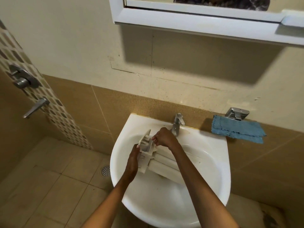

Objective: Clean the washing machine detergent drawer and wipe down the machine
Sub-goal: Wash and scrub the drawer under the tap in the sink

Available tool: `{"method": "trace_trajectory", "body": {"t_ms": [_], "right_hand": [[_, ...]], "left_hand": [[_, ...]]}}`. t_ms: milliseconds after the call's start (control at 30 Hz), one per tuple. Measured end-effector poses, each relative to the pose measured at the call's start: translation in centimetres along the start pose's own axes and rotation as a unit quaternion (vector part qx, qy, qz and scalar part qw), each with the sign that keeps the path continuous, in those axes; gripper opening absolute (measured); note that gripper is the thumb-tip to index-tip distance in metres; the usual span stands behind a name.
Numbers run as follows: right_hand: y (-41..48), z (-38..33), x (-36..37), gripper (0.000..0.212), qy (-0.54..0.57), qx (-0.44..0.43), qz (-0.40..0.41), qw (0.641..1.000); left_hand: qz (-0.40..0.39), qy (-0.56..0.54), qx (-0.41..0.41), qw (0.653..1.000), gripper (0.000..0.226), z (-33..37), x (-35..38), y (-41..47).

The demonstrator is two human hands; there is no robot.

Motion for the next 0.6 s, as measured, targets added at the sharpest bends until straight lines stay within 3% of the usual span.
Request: {"method": "trace_trajectory", "body": {"t_ms": [100, 200, 267, 367, 500, 600], "right_hand": [[-0.8, 0.0, 0.0, 0.041, -0.049, -0.007, 0.014, 0.999], [-1.3, 0.0, 1.8, 0.075, -0.172, -0.017, -0.038, 0.984], [-0.9, 0.3, 2.5, 0.08, -0.193, -0.007, -0.044, 0.98], [-0.5, 0.5, 2.7, 0.08, -0.151, 0.013, -0.051, 0.987], [-0.6, 0.6, 2.5, 0.074, -0.099, 0.005, -0.057, 0.993], [-0.2, 1.7, 1.9, 0.045, -0.01, -0.017, -0.01, 1.0]], "left_hand": [[0.05, -0.012, -0.032, 0.998, 0.039, -0.6, -0.4, 0.8], [0.019, 0.017, -0.085, 0.996, 0.048, -0.7, 0.2, 2.0], [0.001, 0.029, -0.108, 0.994, 0.054, -0.3, 0.5, 2.4], [0.004, 0.049, -0.125, 0.991, 0.059, -0.2, 0.4, 2.5], [-0.007, 0.075, -0.14, 0.987, 0.05, 0.1, 0.3, 2.4], [-0.036, 0.08, -0.153, 0.984, 0.056, 0.4, 0.3, 3.0]]}}
Point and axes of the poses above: each hand's wrist, its own y-axis towards the middle knuckle, its own x-axis out of the palm, z = x × y, the point moved 7 cm from there along y, towards the middle knuckle, and after that the axes turned 2 degrees about -y, right-handed, at the moved point
